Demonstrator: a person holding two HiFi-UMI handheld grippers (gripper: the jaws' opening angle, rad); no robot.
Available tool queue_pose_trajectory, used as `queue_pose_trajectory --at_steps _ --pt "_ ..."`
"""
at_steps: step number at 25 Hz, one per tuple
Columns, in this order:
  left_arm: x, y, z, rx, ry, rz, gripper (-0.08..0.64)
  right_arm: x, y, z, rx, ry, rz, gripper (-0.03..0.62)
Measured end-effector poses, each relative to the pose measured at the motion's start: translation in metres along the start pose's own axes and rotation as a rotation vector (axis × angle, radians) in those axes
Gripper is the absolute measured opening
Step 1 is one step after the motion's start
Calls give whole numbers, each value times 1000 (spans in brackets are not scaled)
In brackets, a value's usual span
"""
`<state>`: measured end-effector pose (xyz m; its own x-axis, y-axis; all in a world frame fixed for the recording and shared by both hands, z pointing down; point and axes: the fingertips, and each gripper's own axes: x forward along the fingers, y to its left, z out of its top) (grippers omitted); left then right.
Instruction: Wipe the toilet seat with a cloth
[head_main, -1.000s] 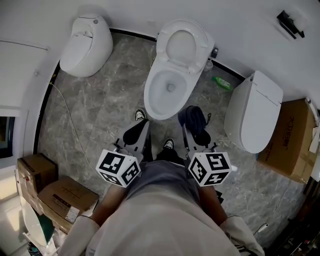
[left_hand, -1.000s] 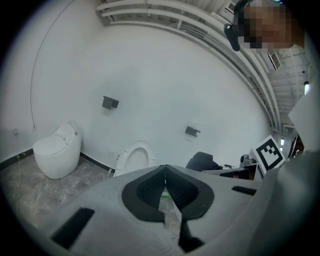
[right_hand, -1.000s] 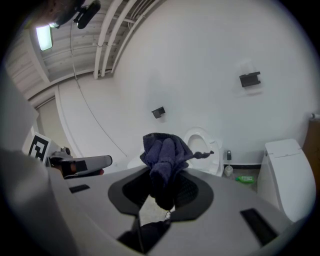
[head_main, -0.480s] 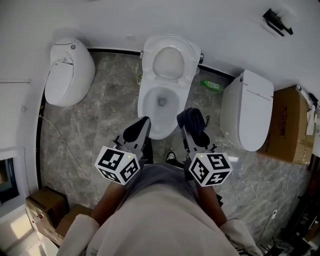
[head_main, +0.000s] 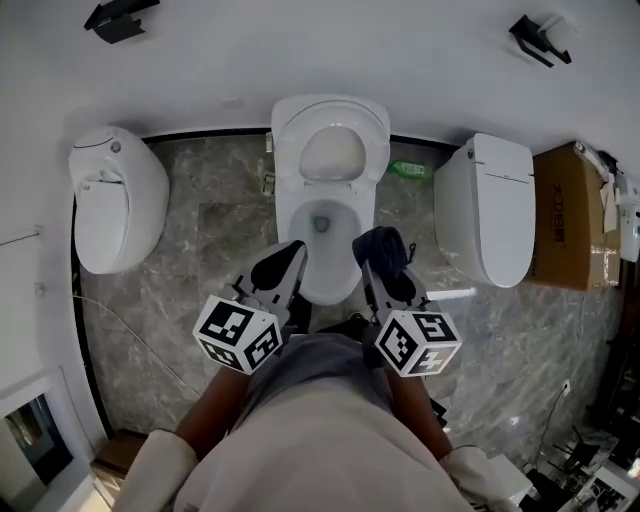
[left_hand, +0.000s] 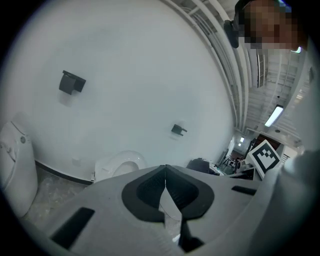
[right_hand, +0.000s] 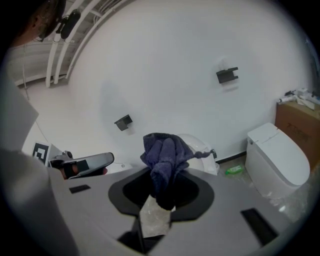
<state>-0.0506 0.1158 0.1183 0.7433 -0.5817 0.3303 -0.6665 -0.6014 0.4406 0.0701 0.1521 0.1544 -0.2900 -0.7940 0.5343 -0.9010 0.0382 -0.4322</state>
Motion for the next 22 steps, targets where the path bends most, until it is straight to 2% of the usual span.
queue_pose_trajectory --at_steps 3,7,13,22 --pt "3 25 6 8 29 -45 9 18 5 1 34 10 -56 81" --pt "7 55 5 12 63 -66 9 36 5 -3 72 38 -108 81" --pt "17 67 -3 -8 91 -81 9 58 -23 -14 131 89 -165 81" --pt "23 65 -18 -50 108 -16 9 111 -78 -1 163 97 -185 81"
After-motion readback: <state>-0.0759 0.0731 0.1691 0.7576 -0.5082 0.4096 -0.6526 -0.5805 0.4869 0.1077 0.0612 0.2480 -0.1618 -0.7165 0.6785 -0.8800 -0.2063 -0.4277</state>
